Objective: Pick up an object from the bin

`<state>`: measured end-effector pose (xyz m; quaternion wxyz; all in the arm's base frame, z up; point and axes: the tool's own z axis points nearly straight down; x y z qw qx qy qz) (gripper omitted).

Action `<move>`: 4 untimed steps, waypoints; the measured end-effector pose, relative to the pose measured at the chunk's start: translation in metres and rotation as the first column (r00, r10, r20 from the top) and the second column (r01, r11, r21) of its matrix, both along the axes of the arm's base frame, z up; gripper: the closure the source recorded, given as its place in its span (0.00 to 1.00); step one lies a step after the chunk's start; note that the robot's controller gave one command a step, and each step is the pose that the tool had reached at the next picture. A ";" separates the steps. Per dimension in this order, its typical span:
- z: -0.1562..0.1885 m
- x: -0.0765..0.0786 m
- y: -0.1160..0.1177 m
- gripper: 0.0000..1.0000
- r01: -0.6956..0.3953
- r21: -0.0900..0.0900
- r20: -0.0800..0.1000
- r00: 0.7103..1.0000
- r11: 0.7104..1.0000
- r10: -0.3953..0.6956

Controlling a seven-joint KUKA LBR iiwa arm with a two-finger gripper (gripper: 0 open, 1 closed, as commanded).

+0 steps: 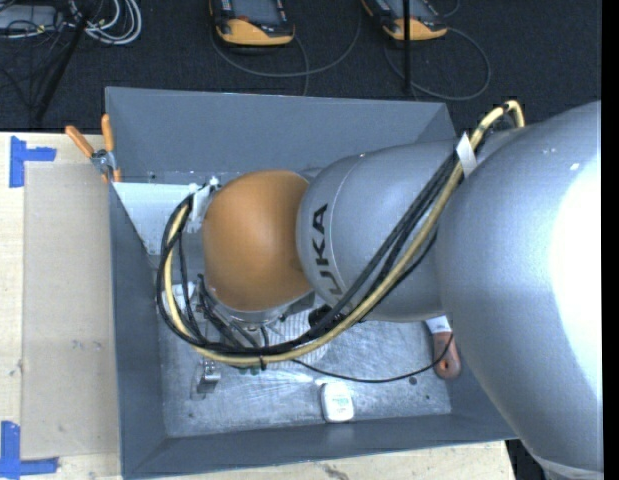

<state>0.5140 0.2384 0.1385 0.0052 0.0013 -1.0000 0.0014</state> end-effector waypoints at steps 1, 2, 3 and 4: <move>0.004 0.002 -0.001 0.00 0.004 0.002 0.007 1.000 1.000 -0.004; 0.024 -0.012 -0.055 0.00 0.045 0.002 0.005 0.999 0.999 -0.045; 0.055 -0.003 -0.077 0.00 -0.002 -0.002 0.008 1.000 1.000 0.002; 0.054 0.020 -0.104 0.00 -0.087 0.006 0.013 0.996 0.996 0.087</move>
Offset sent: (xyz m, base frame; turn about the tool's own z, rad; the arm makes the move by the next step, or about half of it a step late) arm -0.0205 -0.1037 0.0424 0.0886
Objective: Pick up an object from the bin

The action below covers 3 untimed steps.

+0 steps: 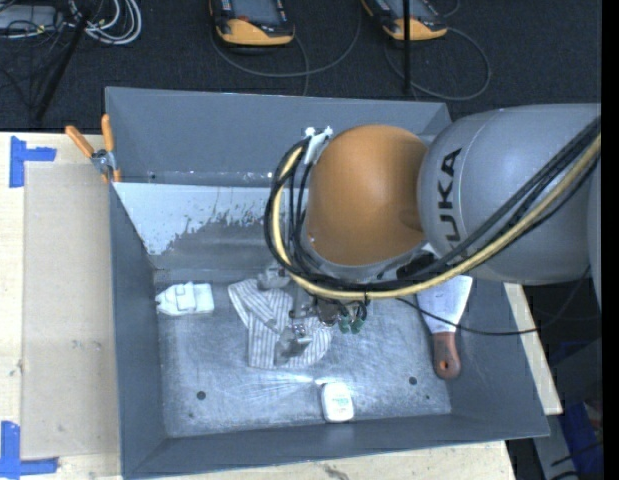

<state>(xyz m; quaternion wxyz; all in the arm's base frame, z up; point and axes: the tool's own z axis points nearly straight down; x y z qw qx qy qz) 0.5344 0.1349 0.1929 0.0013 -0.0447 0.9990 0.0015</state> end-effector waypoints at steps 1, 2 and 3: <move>-0.007 0.014 -0.026 0.00 -0.071 -0.006 -0.002 0.997 0.997 0.071; -0.114 0.030 -0.033 1.00 0.012 -0.001 -0.006 1.000 1.000 -0.012; -0.114 0.030 -0.033 1.00 0.013 0.000 -0.006 1.000 1.000 -0.013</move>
Offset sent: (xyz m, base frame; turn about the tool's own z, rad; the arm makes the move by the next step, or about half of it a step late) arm 0.0280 -0.0345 -0.1200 0.0118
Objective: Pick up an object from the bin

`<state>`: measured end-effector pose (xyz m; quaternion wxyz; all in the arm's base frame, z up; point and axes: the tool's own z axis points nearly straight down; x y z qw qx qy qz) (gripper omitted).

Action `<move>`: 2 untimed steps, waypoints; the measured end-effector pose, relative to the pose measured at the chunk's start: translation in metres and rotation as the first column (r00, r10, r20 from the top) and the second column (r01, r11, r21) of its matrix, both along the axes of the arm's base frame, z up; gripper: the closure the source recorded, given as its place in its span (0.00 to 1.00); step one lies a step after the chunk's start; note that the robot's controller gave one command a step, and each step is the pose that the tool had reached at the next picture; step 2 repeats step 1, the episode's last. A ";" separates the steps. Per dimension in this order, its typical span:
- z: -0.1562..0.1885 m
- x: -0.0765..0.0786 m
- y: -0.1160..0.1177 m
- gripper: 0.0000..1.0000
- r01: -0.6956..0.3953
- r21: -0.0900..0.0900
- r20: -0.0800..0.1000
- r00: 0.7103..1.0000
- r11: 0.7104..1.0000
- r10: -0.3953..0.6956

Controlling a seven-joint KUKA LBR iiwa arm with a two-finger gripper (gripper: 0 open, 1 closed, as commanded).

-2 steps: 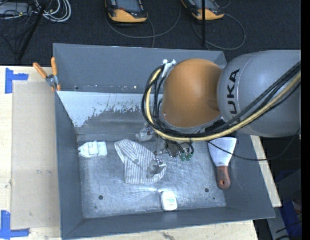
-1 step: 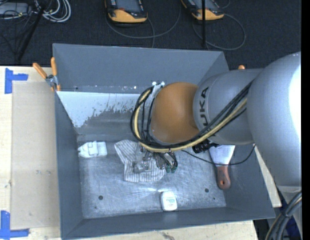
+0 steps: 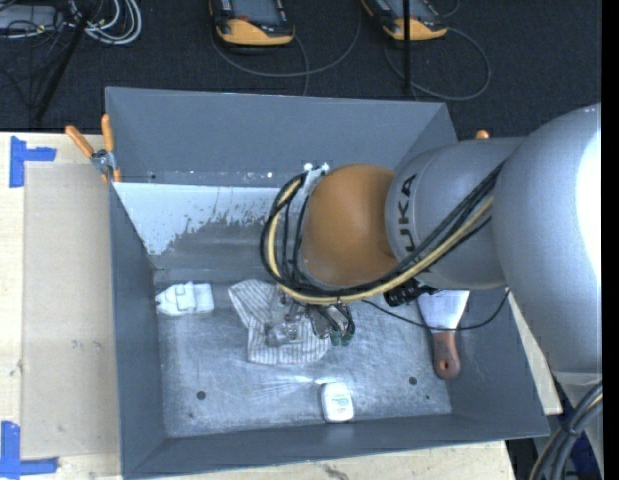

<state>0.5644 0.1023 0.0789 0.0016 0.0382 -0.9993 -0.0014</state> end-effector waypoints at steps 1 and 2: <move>0.127 0.000 -0.006 1.00 0.022 -0.002 0.005 1.000 1.000 -0.022; 0.127 0.000 -0.006 1.00 0.022 -0.002 0.005 1.000 1.000 -0.022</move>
Offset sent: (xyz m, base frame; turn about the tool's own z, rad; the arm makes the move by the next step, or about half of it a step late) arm 0.0000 0.0000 0.0000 0.0000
